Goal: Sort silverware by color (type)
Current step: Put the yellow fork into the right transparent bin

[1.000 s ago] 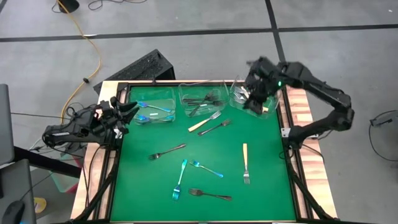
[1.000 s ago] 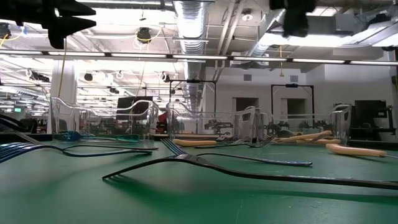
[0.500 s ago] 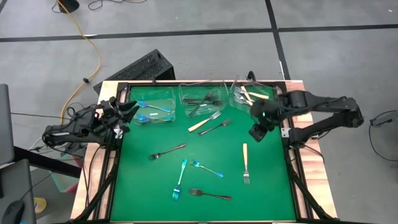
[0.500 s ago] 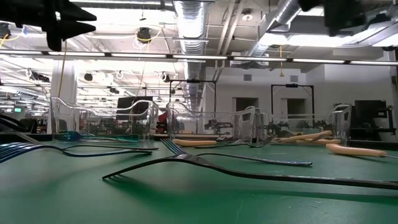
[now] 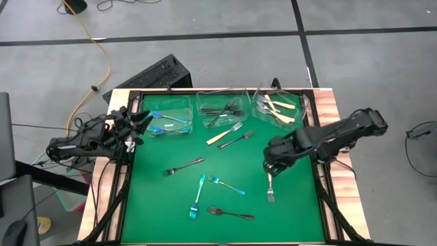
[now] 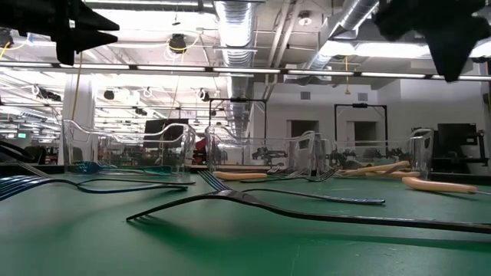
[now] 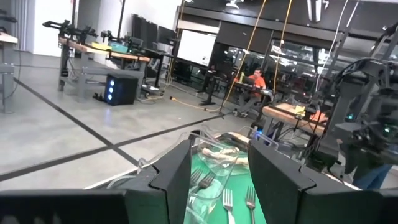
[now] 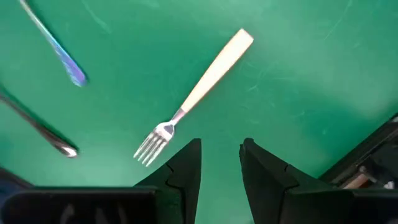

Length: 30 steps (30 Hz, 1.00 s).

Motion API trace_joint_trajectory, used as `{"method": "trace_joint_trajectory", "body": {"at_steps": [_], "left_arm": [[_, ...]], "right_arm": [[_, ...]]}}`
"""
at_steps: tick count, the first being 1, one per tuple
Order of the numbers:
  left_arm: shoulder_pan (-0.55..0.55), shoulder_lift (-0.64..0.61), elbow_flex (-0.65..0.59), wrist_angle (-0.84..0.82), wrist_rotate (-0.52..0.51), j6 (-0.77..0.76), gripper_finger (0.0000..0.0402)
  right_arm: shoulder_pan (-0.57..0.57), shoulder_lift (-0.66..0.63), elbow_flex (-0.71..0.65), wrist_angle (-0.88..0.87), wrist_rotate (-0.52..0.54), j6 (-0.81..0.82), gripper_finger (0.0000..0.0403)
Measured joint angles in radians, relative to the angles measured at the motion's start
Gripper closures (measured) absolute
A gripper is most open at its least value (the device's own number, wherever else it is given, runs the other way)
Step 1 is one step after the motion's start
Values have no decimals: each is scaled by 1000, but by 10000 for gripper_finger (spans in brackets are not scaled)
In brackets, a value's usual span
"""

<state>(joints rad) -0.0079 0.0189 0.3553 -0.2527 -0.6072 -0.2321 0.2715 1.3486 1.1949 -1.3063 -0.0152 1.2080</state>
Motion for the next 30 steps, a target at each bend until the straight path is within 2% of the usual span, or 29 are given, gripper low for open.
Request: {"method": "trace_joint_trajectory", "body": {"at_steps": [8,13,16,19,26,30], "left_arm": [[0,0,0,-9,-5,0,256],[0,0,0,-26,-7,0,256],[0,0,0,-29,-9,0,256],[0,0,0,-29,-10,0,256],[0,0,0,-29,-35,0,256],[0,0,0,-29,-35,0,256]], "right_arm": [[9,87,-7,8,-8,49,263],[30,97,-7,10,-37,77,215],[56,97,-17,11,8,168,180],[70,96,-83,38,21,226,159],[30,97,-292,420,21,236,153],[7,97,-367,509,33,280,153]]}}
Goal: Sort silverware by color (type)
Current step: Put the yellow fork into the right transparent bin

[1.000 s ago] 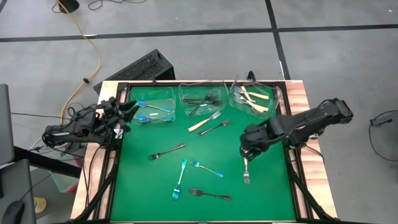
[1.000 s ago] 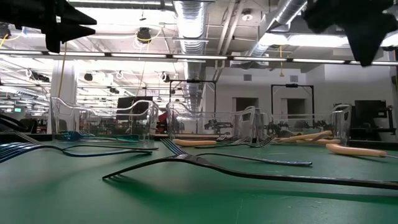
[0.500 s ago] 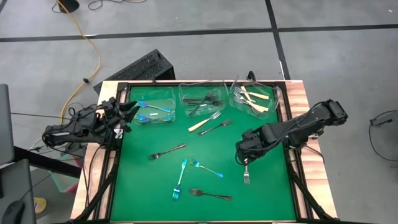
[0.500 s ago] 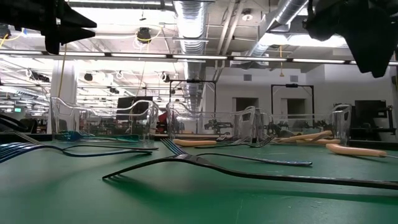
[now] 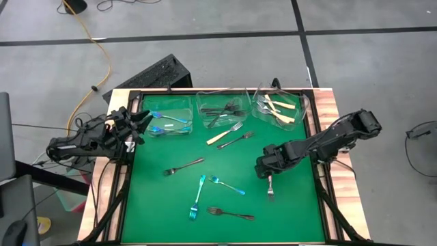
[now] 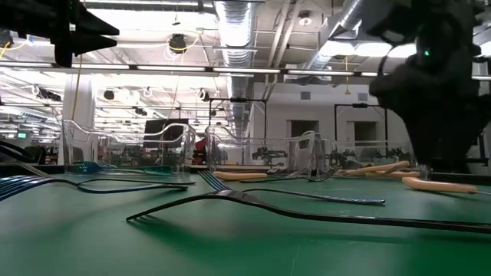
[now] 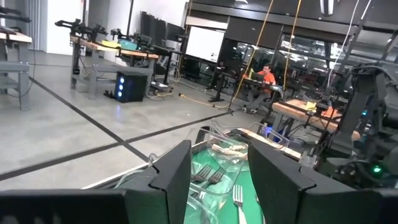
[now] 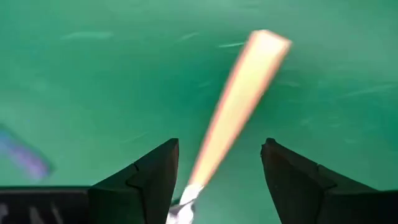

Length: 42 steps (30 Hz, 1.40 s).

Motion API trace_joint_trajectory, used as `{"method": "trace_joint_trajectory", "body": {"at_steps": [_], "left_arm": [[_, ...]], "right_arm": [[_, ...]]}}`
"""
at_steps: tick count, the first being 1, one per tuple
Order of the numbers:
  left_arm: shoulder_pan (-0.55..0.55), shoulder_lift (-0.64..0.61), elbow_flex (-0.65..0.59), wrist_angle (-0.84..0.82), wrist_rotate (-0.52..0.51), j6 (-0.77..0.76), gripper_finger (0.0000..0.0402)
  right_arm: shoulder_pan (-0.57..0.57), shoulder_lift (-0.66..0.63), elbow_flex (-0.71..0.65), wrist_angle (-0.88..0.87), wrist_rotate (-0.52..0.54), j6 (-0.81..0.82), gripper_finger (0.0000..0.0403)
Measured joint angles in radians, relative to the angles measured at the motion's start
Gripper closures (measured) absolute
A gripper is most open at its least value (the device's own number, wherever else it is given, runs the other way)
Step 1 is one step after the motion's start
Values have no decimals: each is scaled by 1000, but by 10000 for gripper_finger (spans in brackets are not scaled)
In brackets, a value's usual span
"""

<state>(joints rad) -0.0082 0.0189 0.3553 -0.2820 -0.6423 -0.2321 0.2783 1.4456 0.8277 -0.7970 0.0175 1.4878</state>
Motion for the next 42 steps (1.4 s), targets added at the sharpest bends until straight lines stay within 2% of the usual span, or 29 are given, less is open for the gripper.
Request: {"method": "trace_joint_trajectory", "body": {"at_steps": [5,11,20,24,31,34,42], "left_arm": [[0,0,0,0,0,-16,256],[0,0,0,0,1,-42,256],[0,0,0,0,2,-62,256],[0,0,0,0,2,-68,256],[0,0,0,0,2,-69,256],[0,0,0,0,1,-71,256],[0,0,0,0,0,-72,256]], "right_arm": [[0,0,-54,11,47,31,153],[0,42,-71,124,89,32,153],[1,153,-54,155,69,14,157],[1,160,-38,103,67,46,186],[1,160,-39,87,60,24,284],[1,160,-39,87,58,-1,315],[-13,154,-17,90,68,-80,316]]}}
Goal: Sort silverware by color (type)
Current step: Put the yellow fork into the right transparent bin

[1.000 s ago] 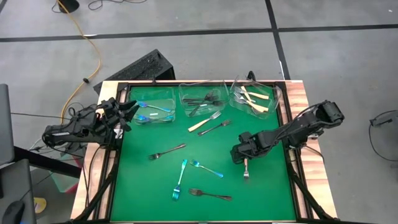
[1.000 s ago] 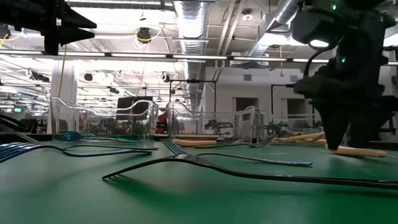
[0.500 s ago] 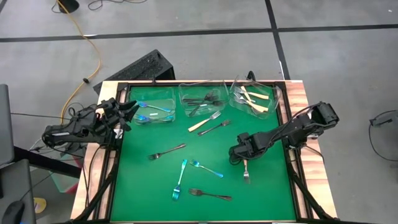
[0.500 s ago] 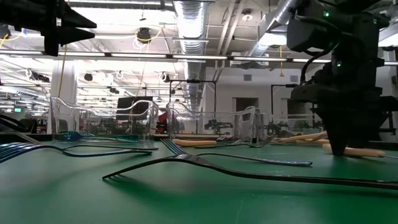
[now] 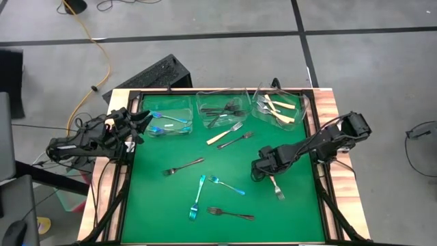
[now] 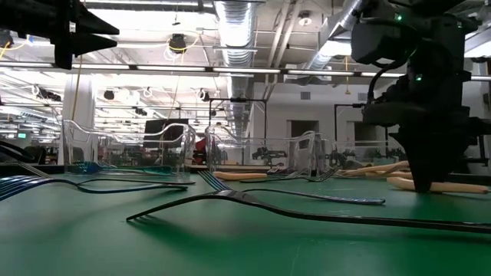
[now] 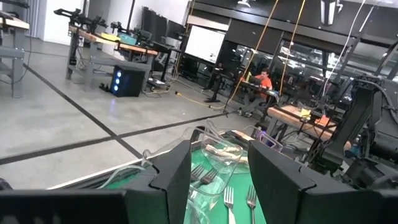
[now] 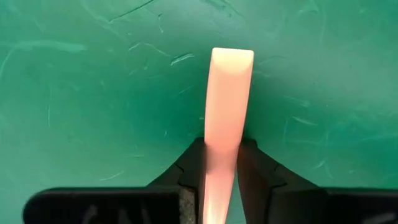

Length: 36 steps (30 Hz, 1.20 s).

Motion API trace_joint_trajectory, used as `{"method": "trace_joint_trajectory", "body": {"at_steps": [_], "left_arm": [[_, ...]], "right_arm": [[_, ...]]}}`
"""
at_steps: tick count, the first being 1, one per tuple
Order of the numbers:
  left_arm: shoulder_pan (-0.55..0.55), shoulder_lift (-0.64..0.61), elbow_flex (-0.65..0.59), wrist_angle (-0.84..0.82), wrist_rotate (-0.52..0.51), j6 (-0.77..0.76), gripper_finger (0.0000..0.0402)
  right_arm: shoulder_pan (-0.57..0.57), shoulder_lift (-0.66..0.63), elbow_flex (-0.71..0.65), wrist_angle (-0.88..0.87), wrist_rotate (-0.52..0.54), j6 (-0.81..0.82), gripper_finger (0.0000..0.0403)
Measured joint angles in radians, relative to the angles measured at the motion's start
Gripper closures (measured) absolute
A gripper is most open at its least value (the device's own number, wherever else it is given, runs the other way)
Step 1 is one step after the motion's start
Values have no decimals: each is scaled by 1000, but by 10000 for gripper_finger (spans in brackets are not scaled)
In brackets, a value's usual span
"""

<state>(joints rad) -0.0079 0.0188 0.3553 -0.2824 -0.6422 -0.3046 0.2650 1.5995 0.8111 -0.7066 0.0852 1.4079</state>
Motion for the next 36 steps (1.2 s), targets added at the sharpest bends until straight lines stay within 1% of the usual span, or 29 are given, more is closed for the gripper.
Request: {"method": "trace_joint_trajectory", "body": {"at_steps": [3,6,10,14,19,24,28,32,36], "left_arm": [[0,0,0,1,0,-9,256],[0,0,0,1,-1,-22,256],[0,0,0,2,-9,-23,256],[0,0,0,3,-26,-23,256],[0,0,0,3,-43,-23,256],[0,0,0,3,-75,-22,256],[0,0,0,3,-88,-23,256],[0,0,0,3,-89,-30,256],[0,0,0,3,-89,-31,256]], "right_arm": [[-24,-17,16,-7,21,-59,316],[-64,-66,40,7,76,-141,316],[-134,-121,56,34,118,-297,316],[-227,-191,65,174,184,-499,316],[-369,-249,64,376,218,-794,316],[-499,-284,64,612,272,-1176,316],[-605,-309,66,800,276,-1406,316],[-724,-331,66,861,277,-1558,316],[-846,-337,66,826,275,-1638,316]]}}
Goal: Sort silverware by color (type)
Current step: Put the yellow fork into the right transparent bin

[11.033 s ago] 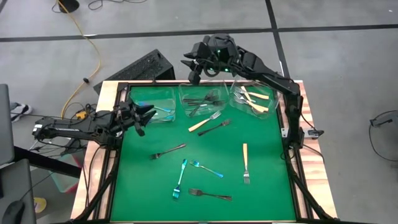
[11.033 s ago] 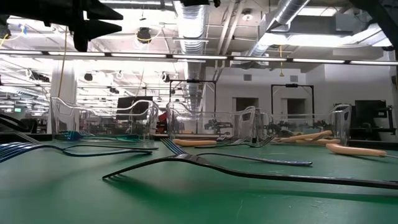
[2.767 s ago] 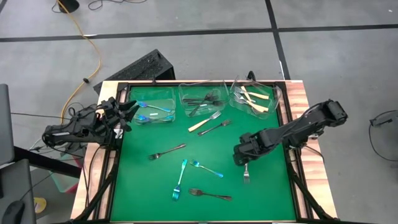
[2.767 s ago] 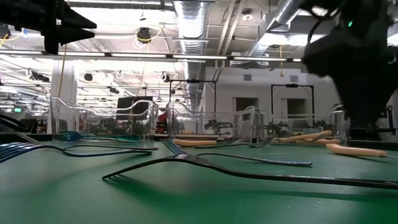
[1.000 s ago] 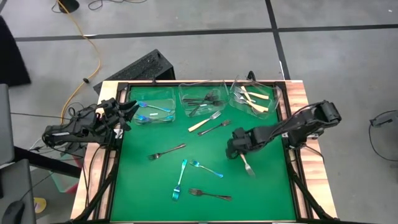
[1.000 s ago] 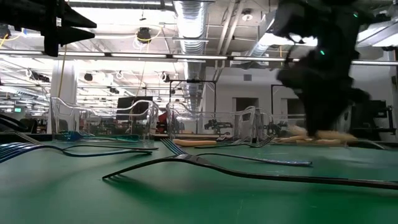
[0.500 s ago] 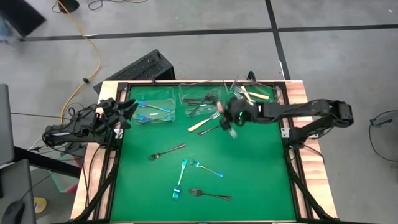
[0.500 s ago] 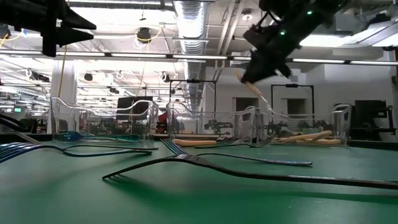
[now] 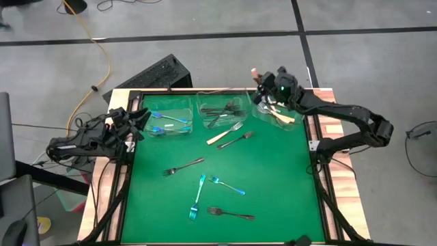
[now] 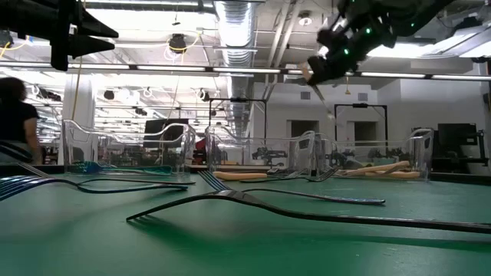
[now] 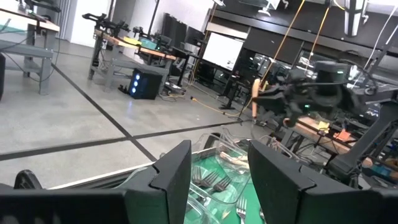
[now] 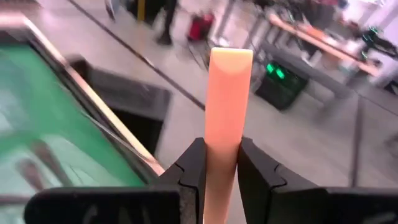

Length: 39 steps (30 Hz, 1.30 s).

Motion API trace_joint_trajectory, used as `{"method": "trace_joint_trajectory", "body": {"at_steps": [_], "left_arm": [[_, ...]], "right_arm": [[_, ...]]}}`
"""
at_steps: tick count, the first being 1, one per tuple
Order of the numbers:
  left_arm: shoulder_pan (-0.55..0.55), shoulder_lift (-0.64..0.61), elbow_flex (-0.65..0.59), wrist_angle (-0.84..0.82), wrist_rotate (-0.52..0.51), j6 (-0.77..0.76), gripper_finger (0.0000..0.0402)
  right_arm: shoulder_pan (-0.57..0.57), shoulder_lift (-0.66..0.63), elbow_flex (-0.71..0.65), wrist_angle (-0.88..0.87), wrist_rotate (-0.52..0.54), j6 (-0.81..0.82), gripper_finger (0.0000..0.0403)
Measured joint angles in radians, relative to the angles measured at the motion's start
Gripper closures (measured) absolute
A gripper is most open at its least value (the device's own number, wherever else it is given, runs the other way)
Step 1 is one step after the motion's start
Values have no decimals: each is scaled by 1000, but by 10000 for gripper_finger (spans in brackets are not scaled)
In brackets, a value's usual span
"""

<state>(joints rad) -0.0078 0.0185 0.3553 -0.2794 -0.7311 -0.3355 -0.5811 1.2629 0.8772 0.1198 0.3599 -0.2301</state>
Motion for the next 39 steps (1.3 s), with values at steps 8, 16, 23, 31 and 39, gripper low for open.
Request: {"method": "trace_joint_trajectory", "body": {"at_steps": [8,16,23,31,39], "left_arm": [[0,0,0,-6,0,-1,256],[0,0,0,-31,1,-27,256],[0,0,0,-31,-2,-27,256],[0,0,0,-31,-10,-27,256],[0,0,0,-30,-18,-27,256]], "right_arm": [[-114,2,0,-257,-20,-7,316],[-143,2,-73,-330,-25,-26,316],[-183,2,-122,-303,-101,-4,316],[-222,2,-130,-339,-109,-5,313],[-242,2,-130,-347,-149,-5,310]]}}
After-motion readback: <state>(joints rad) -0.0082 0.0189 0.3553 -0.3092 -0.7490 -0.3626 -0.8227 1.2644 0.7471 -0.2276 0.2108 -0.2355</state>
